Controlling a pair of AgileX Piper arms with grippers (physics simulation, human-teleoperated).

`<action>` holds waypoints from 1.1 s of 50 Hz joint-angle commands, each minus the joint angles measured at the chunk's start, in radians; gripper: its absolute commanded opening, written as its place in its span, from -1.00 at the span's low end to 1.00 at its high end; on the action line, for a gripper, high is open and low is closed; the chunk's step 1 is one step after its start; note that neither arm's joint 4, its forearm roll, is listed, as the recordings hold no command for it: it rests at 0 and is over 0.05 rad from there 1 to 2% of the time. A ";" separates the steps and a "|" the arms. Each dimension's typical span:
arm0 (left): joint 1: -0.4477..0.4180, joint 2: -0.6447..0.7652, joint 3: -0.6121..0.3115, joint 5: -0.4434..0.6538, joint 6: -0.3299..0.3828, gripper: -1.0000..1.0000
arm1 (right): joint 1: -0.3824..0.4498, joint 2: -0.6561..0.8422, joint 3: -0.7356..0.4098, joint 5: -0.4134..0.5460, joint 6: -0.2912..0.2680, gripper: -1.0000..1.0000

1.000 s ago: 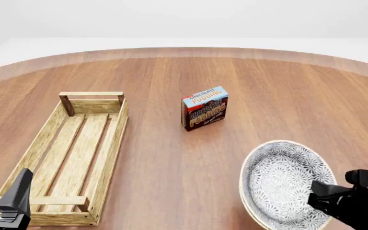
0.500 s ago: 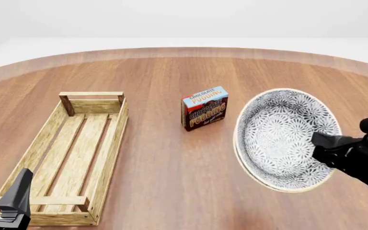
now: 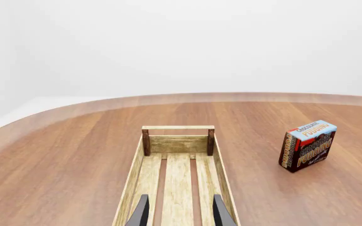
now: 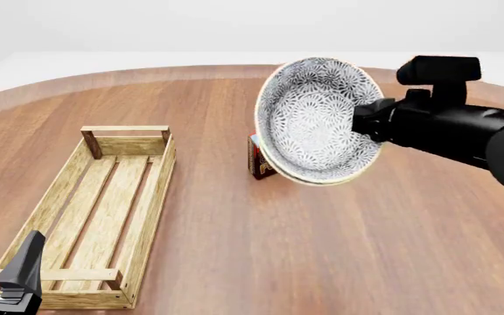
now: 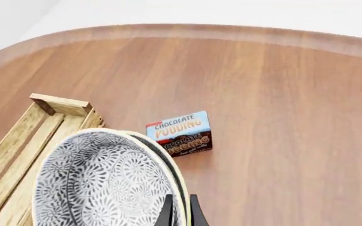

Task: Stack the left bowl on the right bowl and place them in the tray.

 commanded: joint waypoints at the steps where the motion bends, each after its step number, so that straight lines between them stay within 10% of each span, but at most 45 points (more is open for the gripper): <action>1: 0.000 0.000 0.000 0.000 0.000 1.00 | 0.088 0.213 -0.244 0.017 -0.020 -1.00; 55: 0.000 0.000 0.000 0.000 0.000 1.00 | 0.379 0.991 -1.196 0.201 0.060 -1.00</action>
